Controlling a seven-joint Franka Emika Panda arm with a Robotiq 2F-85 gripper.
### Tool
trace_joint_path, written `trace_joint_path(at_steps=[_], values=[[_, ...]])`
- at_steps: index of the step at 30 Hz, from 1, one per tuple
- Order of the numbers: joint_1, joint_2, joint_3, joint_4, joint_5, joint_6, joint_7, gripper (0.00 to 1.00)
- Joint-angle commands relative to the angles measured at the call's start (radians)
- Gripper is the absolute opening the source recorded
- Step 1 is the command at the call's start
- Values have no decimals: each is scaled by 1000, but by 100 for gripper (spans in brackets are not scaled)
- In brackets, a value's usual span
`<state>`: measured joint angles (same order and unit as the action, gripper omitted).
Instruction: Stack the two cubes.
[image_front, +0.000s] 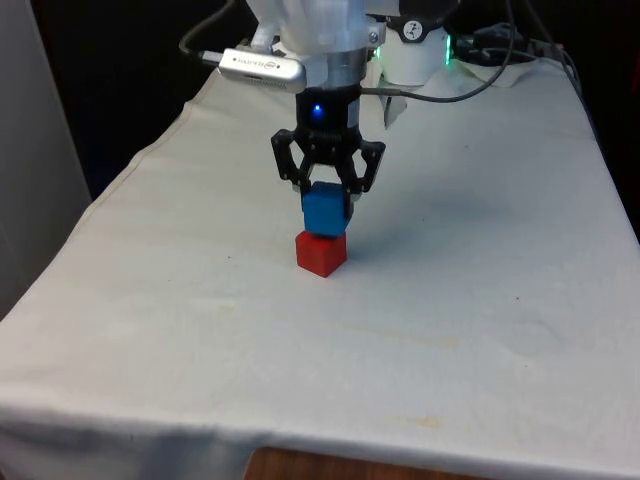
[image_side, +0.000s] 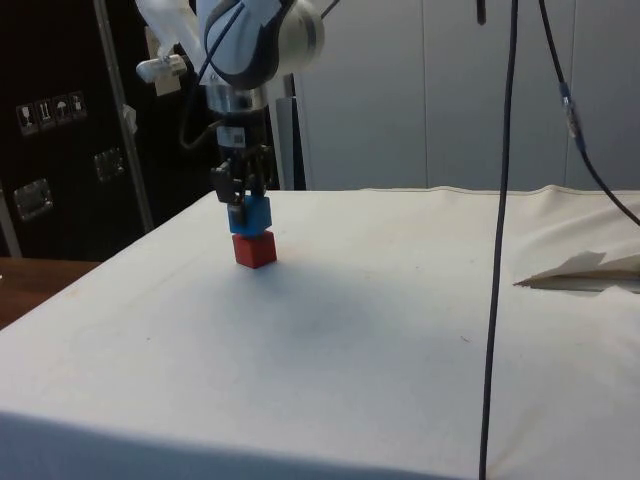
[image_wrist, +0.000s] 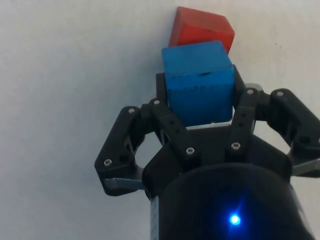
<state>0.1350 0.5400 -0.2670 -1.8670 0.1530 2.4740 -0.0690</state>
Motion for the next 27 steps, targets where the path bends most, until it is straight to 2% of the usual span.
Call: trace_joint_path(at_steps=[1, 4, 11, 12, 13, 27], values=[[-2, 5, 3, 2, 4, 10, -3, 3], [0, 4, 0, 0, 0, 8, 0, 3], [-3, 19, 6, 2, 6, 46, -4, 3], [0, 16, 1, 0, 0, 38, 0, 3], [-3, 23, 6, 1, 6, 52, -4, 3], [0, 27, 2, 0, 1, 53, -1, 3]])
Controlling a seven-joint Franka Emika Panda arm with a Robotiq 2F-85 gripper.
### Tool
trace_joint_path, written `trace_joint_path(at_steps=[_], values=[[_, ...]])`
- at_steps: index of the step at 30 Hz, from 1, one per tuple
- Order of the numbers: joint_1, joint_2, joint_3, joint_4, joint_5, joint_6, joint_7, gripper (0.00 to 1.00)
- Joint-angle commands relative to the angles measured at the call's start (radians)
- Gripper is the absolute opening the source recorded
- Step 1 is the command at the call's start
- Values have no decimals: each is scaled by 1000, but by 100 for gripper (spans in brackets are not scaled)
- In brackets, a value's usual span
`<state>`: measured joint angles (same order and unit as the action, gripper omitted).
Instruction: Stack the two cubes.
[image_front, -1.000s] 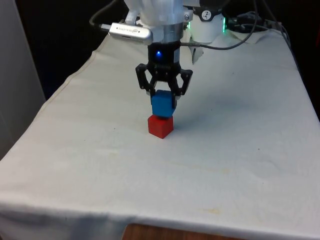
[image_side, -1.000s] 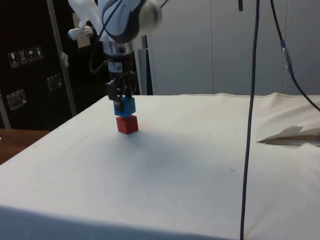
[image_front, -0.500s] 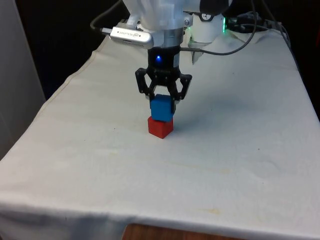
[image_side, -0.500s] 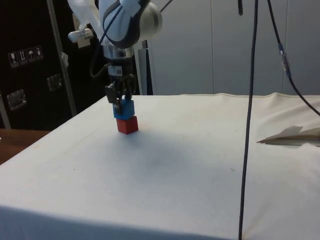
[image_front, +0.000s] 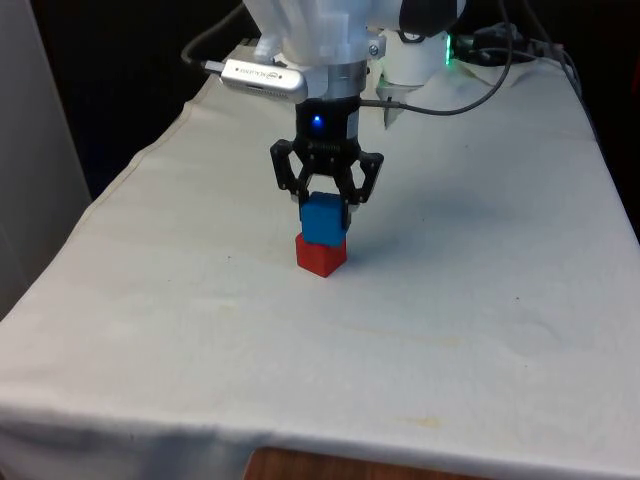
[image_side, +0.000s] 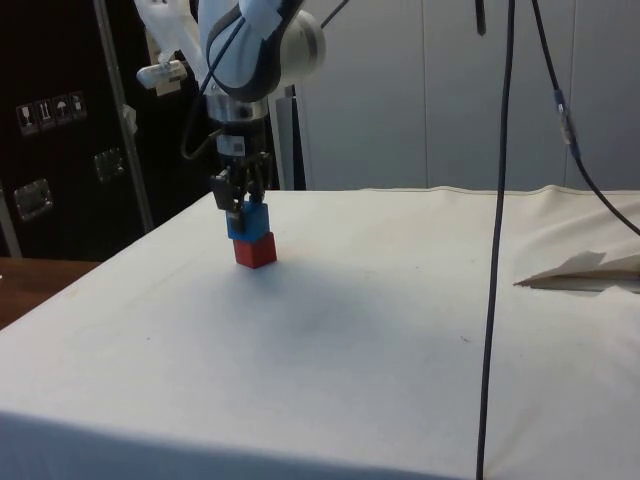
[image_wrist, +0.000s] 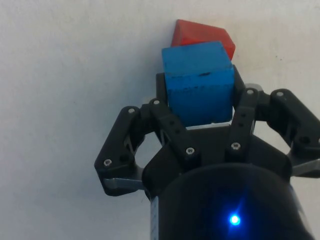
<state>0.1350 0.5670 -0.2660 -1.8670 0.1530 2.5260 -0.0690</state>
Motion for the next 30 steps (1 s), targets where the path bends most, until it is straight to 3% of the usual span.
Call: trace_joint_path(at_steps=[1, 5, 6, 9, 10, 11, 23, 30], values=[[0, 0, 1, 0, 1, 1, 0, 5], [0, 0, 0, 0, 0, 0, 0, 38], [0, 0, 1, 0, 0, 0, 0, 38], [0, 0, 1, 0, 0, 0, 0, 67], [0, 0, 1, 0, 0, 0, 0, 87], [0, 0, 1, 0, 0, 0, 0, 98], [0, -11, -1, 6, 0, -9, 2, 100], [5, -63, -11, 8, -8, -61, 15, 100]])
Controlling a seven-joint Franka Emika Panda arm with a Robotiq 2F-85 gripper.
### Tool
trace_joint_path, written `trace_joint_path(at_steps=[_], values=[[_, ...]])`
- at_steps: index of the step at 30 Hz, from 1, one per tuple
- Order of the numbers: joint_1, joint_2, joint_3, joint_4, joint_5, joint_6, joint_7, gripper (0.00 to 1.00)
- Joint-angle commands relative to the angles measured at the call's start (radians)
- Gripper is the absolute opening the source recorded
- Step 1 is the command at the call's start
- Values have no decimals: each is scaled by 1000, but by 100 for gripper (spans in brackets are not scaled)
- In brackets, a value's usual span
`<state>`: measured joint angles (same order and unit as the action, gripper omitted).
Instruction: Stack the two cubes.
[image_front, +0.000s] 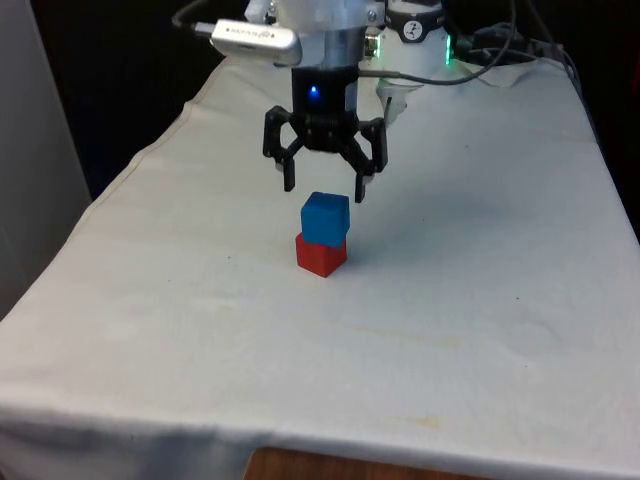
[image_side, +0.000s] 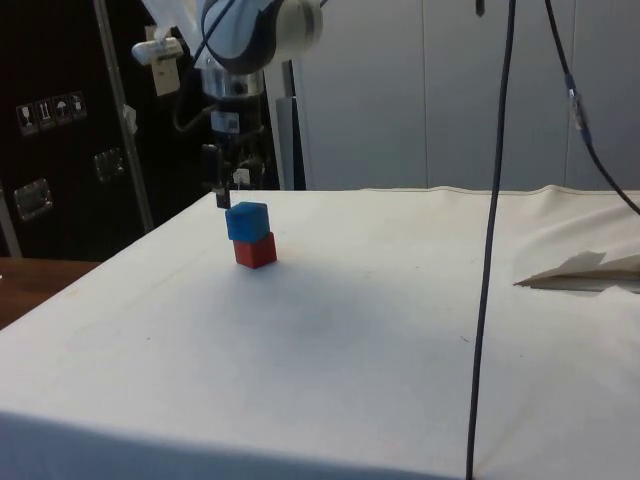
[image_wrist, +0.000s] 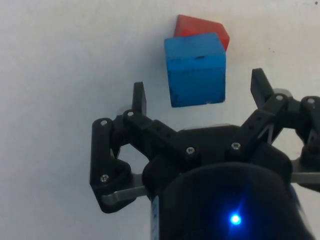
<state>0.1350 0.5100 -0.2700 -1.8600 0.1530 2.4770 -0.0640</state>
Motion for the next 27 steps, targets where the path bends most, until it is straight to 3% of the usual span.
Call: trace_joint_path(at_steps=[1, 2, 3, 10, 11, 12, 19, 21, 22, 27], values=[[5, -11, -8, 1, -9, -17, 11, 100], [0, -5, -1, 0, 0, -4, 1, 100], [5, -16, -8, 2, -9, -21, 12, 100], [5, -56, -10, 7, -13, -59, 20, 100], [0, -53, -3, 3, -3, -45, 9, 100], [5, -60, -10, 7, -13, -64, 21, 100], [4, -91, -12, 16, -18, -112, 25, 100], [-2, -97, -5, 16, -7, -109, 15, 100], [3, -105, -12, 17, -19, -127, 26, 100], [2, -132, -12, 16, -24, -155, 28, 100]])
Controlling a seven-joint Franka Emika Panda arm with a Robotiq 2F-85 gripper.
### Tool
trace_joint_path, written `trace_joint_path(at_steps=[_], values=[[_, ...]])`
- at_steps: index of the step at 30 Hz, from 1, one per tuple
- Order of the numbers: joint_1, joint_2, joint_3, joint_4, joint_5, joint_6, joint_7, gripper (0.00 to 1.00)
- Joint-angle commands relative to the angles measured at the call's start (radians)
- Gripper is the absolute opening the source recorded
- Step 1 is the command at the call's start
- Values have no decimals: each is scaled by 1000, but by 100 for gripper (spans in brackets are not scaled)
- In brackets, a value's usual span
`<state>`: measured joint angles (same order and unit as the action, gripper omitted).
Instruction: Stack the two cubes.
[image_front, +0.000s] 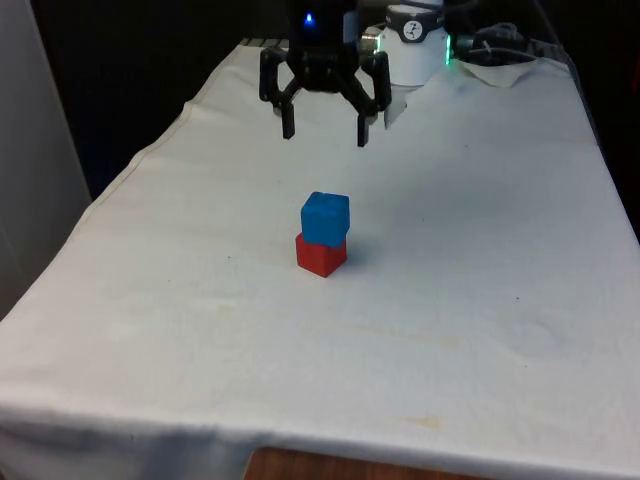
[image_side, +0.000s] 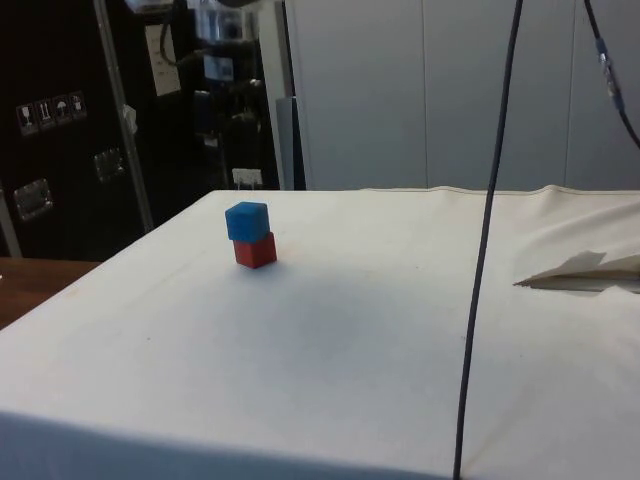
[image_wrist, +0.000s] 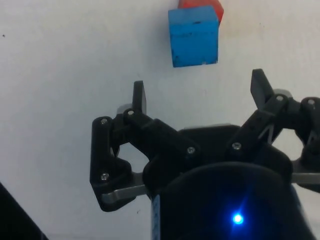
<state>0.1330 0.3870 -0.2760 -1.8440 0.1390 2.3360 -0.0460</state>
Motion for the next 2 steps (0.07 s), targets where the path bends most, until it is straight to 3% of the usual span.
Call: trace_joint_path(at_steps=[1, 2], values=[[3, -15, -5, -1, -12, -20, 11, 100], [0, -6, 0, 0, -2, -6, 1, 100]])
